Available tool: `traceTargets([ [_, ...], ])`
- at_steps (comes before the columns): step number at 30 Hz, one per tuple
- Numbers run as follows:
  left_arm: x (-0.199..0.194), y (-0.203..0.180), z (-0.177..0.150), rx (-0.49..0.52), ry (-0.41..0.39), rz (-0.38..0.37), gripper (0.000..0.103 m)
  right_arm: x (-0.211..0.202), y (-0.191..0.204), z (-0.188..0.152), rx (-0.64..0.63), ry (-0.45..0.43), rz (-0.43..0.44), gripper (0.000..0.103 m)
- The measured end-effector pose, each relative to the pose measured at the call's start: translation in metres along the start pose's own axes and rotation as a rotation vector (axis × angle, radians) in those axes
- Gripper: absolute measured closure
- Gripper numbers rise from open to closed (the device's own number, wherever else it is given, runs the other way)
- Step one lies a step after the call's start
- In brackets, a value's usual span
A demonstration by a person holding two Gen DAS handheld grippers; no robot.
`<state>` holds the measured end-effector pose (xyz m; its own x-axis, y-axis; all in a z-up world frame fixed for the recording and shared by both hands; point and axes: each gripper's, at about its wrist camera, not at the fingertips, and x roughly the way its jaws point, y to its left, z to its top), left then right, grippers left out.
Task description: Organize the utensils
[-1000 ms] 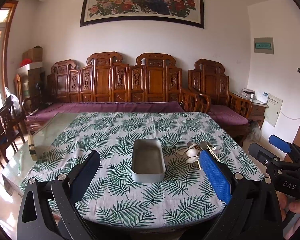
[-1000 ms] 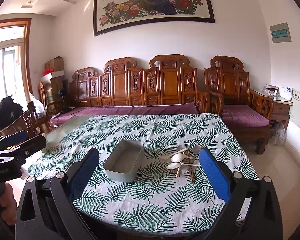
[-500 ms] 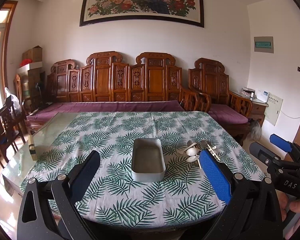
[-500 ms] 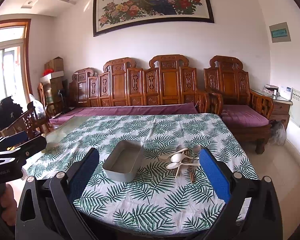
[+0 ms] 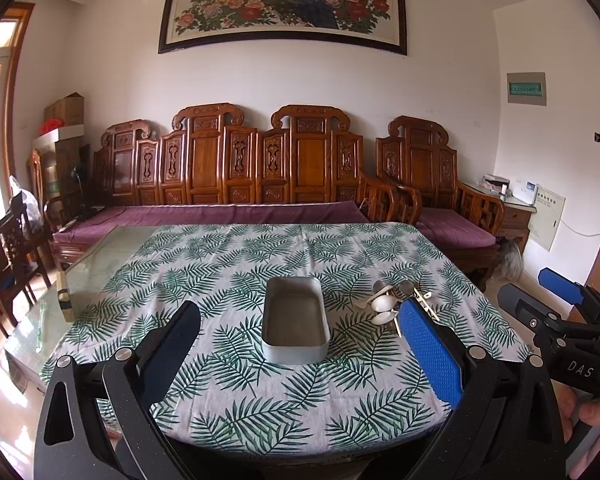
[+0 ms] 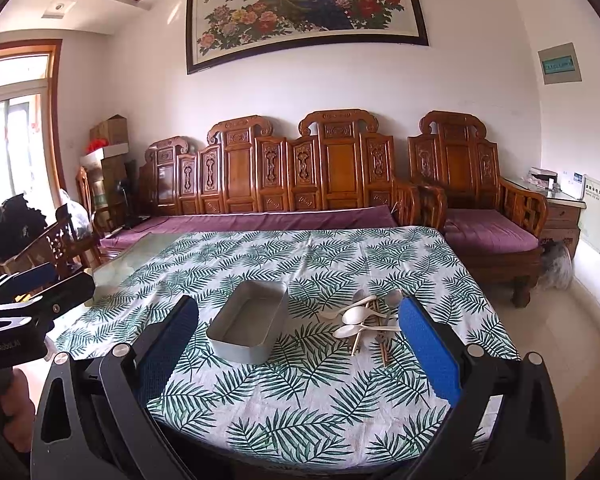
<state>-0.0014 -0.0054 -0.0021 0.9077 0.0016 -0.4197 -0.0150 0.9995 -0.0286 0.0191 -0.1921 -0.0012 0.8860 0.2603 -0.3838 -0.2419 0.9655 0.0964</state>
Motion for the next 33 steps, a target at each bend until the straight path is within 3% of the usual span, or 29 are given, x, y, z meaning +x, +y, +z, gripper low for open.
traceTargets([
  [16, 0.002, -0.001, -0.003, 0.003, 0.009, -0.005, 0.006, 0.002, -0.003, -0.002, 0.0, 0.013, -0.001, 0.003],
  [33, 0.081, -0.013, -0.028, 0.076, 0.169, -0.103, 0.006, 0.071, -0.054, -0.029, 0.005, 0.131, -0.057, 0.003],
])
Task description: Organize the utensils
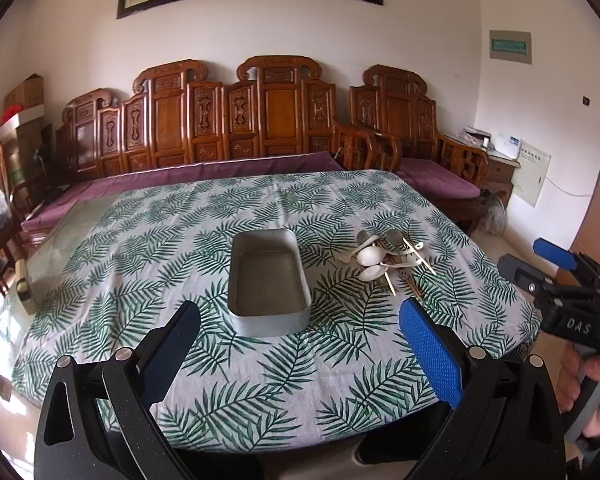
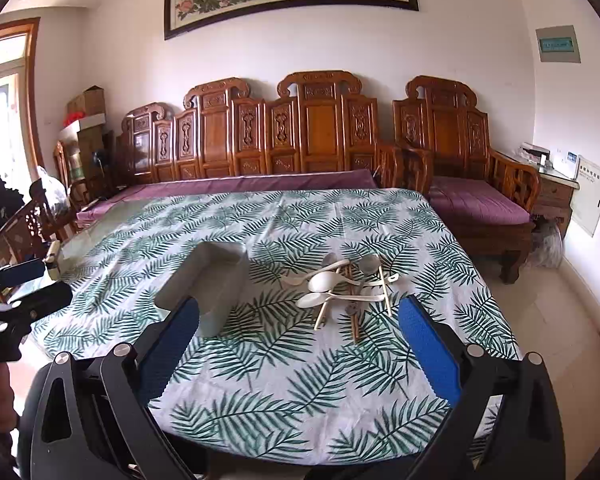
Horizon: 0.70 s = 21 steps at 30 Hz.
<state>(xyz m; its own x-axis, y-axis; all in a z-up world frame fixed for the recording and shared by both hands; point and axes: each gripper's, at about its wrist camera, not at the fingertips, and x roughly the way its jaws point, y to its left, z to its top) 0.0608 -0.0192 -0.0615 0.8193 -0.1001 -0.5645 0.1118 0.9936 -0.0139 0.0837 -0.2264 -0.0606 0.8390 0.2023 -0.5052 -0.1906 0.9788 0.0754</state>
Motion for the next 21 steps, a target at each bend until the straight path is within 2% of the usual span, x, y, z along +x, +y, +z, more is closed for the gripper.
traceTargets([
  [7, 0.039, -0.01, 0.005, 0.032, 0.047, -0.038, 0.006, 0.039, -0.027, 0.009, -0.026, 0.034, -0.023, 0.006],
  [15, 0.075, -0.02, 0.02, 0.05, 0.069, -0.091, 0.006, 0.109, -0.077, 0.018, -0.055, 0.125, -0.099, 0.01],
  [21, 0.11, -0.037, 0.025, 0.092, 0.104, -0.122, 0.007, 0.165, -0.105, 0.013, -0.03, 0.205, -0.105, 0.026],
])
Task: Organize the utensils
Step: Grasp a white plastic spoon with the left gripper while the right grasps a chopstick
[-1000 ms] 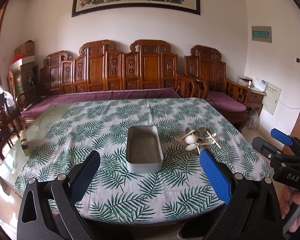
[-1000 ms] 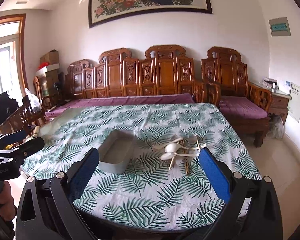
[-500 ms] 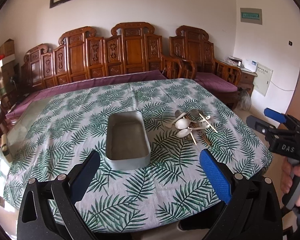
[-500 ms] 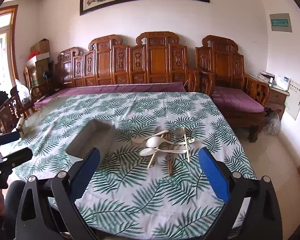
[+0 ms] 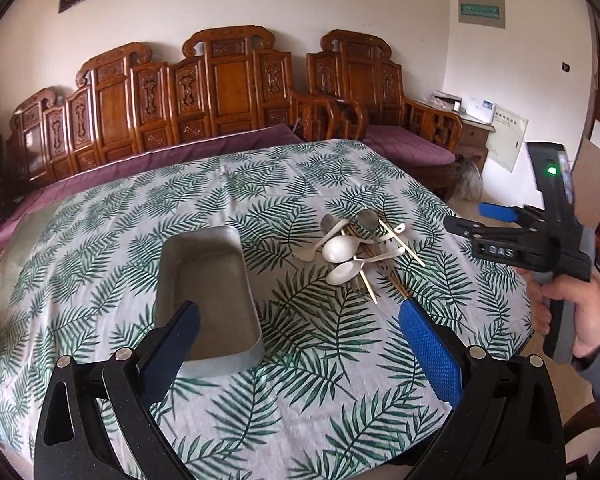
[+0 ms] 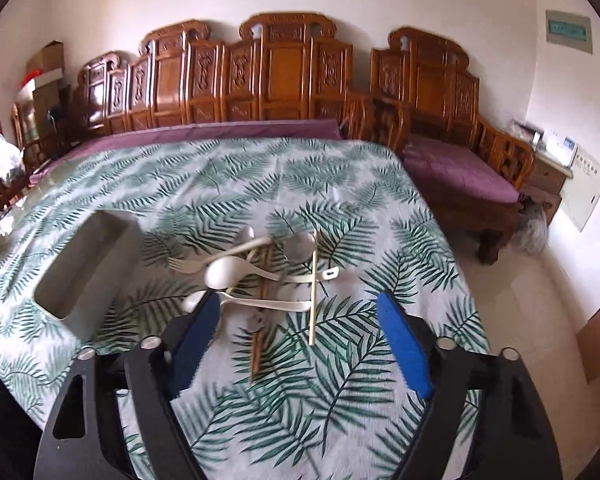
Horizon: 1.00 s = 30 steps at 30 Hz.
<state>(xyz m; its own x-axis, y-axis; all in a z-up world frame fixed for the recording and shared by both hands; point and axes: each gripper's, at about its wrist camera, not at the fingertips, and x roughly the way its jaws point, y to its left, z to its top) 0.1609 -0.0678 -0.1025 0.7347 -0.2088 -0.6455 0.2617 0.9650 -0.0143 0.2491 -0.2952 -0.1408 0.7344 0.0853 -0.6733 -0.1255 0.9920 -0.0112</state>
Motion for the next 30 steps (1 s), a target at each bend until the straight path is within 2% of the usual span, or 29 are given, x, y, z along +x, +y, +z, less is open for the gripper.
traceTargets([
  [4, 0.024, -0.005, 0.005, 0.011, 0.025, -0.022, 0.007, 0.044, -0.01, -0.001, 0.023, 0.074, 0.05, 0.043],
  [8, 0.048, -0.01, 0.006, 0.026, 0.053, -0.029, 0.011, 0.074, -0.01, -0.01, 0.005, 0.135, 0.081, 0.051],
  [13, 0.079, -0.022, 0.012, 0.067, 0.088, -0.049, 0.021, 0.096, -0.014, -0.02, -0.006, 0.192, 0.082, 0.055],
  [18, 0.116, -0.04, 0.023, 0.126, 0.121, -0.083, 0.026, 0.104, -0.031, -0.026, 0.023, 0.219, 0.073, 0.055],
  [25, 0.187, -0.065, 0.027, 0.201, 0.244, -0.124, 0.042, 0.109, -0.048, -0.032, 0.067, 0.247, 0.068, 0.055],
  [26, 0.199, -0.067, 0.027, 0.212, 0.274, -0.127, 0.049, 0.11, -0.049, -0.032, 0.074, 0.25, 0.071, 0.055],
  [30, 0.225, -0.076, 0.027, 0.25, 0.312, -0.11, 0.051, 0.109, -0.055, -0.033, 0.094, 0.255, 0.078, 0.055],
])
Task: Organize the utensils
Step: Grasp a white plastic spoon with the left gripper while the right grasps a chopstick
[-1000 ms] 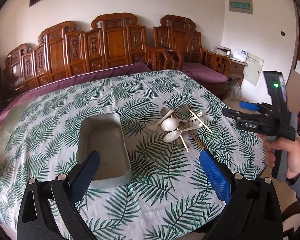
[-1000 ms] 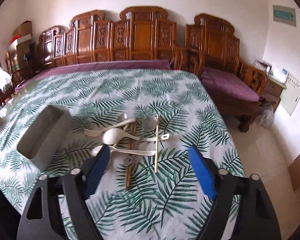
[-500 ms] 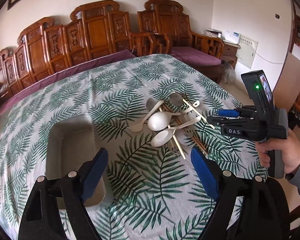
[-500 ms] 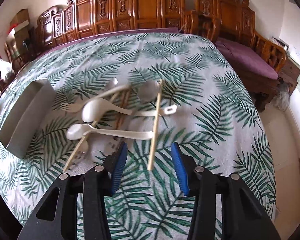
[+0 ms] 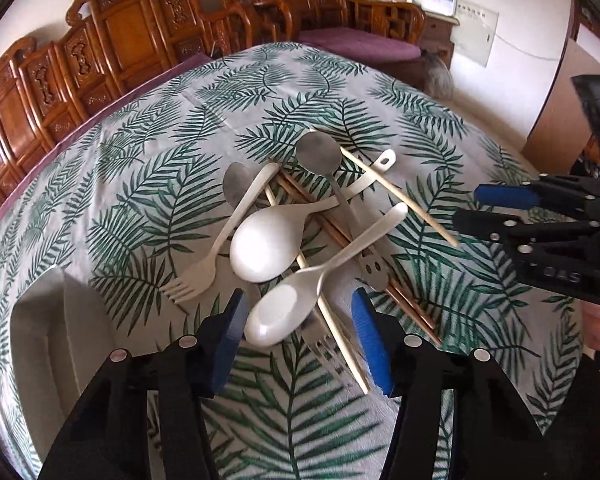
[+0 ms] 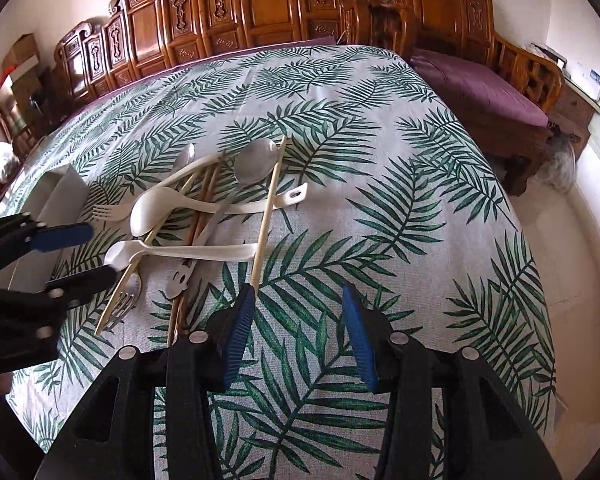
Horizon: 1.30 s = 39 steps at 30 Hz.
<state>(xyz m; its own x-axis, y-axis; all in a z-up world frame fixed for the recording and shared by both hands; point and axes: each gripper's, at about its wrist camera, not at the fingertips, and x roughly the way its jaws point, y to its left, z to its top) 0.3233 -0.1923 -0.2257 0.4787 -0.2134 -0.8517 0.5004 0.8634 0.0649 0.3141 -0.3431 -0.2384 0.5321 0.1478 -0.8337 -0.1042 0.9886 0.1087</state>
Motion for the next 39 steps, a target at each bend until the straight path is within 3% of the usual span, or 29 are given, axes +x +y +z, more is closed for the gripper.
traceTargets([
  [9, 0.033, -0.009, 0.018, 0.039, 0.078, 0.068, 0.051, 0.001, -0.01, 0.0, 0.041, 0.011, 0.022, 0.055],
  [12, 0.039, -0.015, 0.019, 0.064, 0.084, 0.107, 0.061, 0.0, -0.012, 0.001, 0.052, 0.009, 0.027, 0.055],
  [15, 0.041, -0.018, 0.019, 0.093, 0.082, 0.129, 0.063, -0.001, -0.012, 0.001, 0.054, 0.009, 0.028, 0.055],
  [18, 0.039, -0.018, 0.02, 0.105, 0.081, 0.164, 0.078, -0.001, -0.011, 0.001, 0.049, 0.01, 0.029, 0.055],
  [27, 0.017, -0.012, 0.021, 0.086, 0.062, 0.135, 0.096, -0.003, -0.007, 0.002, 0.031, 0.002, 0.027, 0.055],
  [36, -0.023, -0.007, 0.014, 0.025, -0.012, 0.068, 0.096, -0.004, 0.0, 0.002, 0.019, -0.005, 0.042, 0.055],
  [39, -0.034, -0.006, 0.01, 0.016, -0.034, 0.062, 0.096, -0.003, 0.008, 0.003, 0.002, -0.007, 0.053, 0.061],
])
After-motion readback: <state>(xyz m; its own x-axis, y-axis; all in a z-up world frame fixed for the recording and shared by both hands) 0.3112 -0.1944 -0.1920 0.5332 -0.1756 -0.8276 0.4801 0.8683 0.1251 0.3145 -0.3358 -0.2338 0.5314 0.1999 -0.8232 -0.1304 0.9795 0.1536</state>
